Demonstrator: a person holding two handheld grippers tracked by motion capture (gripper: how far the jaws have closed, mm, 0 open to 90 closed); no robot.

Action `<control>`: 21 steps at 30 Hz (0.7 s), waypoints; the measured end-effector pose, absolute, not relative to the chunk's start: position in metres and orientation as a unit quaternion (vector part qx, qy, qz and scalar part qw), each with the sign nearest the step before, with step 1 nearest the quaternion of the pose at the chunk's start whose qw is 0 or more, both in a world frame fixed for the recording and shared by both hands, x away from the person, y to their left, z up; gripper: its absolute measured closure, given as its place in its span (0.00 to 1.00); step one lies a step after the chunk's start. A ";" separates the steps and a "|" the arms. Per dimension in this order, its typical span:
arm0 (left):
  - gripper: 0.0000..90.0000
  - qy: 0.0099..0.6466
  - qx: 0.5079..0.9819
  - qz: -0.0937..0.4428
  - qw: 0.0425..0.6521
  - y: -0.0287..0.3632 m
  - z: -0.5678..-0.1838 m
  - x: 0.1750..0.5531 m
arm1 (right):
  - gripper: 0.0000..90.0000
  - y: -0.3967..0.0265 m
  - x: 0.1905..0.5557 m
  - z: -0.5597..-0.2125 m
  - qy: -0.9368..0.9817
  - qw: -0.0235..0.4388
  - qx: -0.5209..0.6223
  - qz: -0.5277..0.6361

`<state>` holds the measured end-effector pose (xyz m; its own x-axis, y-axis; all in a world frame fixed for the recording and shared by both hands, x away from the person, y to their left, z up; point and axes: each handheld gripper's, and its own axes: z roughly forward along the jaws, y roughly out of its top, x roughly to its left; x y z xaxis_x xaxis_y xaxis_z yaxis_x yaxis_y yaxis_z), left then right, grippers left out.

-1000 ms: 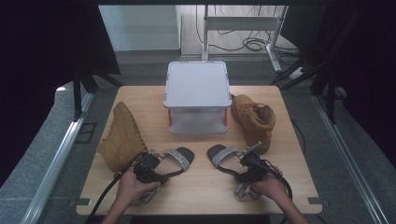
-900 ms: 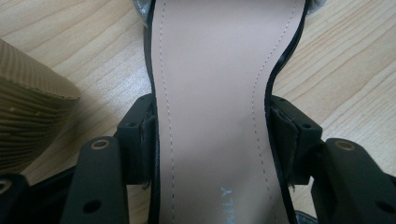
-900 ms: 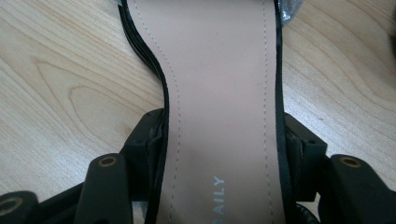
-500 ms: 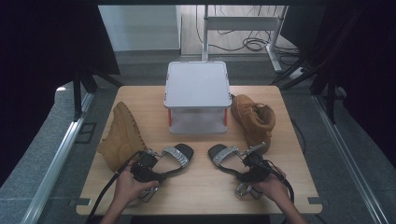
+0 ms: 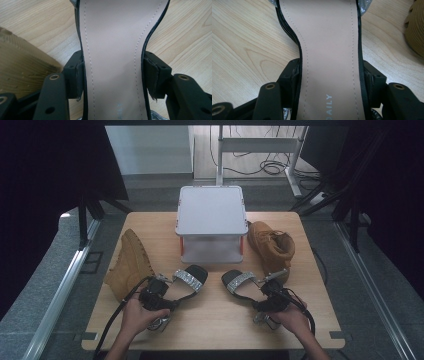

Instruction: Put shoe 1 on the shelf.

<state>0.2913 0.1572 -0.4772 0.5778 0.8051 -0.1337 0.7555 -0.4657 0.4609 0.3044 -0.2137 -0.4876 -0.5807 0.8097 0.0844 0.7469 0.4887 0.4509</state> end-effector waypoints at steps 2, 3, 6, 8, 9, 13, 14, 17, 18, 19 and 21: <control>0.46 0.456 0.855 0.048 0.242 0.156 -0.475 0.293 | 0.47 -0.215 0.305 -0.486 0.858 0.069 0.454 0.231; 0.46 0.454 0.856 0.051 0.243 0.155 -0.474 0.294 | 0.47 -0.215 0.305 -0.486 0.858 0.069 0.454 0.231; 0.46 0.452 0.856 0.054 0.245 0.154 -0.467 0.296 | 0.47 -0.216 0.306 -0.484 0.857 0.067 0.453 0.235; 0.46 0.453 0.854 0.055 0.249 0.153 -0.463 0.298 | 0.47 -0.215 0.306 -0.482 0.856 0.068 0.454 0.239; 0.46 0.453 0.854 0.057 0.251 0.153 -0.461 0.299 | 0.47 -0.215 0.306 -0.481 0.855 0.068 0.453 0.242; 0.46 0.454 0.851 0.062 0.255 0.150 -0.456 0.305 | 0.47 -0.212 0.309 -0.477 0.851 0.069 0.457 0.248; 0.46 0.455 0.850 0.063 0.257 0.149 -0.455 0.306 | 0.47 -0.211 0.310 -0.477 0.850 0.070 0.458 0.249; 0.46 0.459 0.847 0.066 0.258 0.147 -0.454 0.312 | 0.47 -0.208 0.313 -0.474 0.848 0.077 0.462 0.250; 0.46 0.462 0.845 0.067 0.259 0.146 -0.453 0.314 | 0.47 -0.207 0.314 -0.473 0.846 0.077 0.464 0.251; 0.46 0.465 0.844 0.067 0.260 0.146 -0.453 0.316 | 0.47 -0.206 0.316 -0.472 0.845 0.077 0.465 0.252; 0.46 0.468 0.842 0.067 0.259 0.144 -0.452 0.320 | 0.47 -0.205 0.318 -0.471 0.842 0.079 0.469 0.253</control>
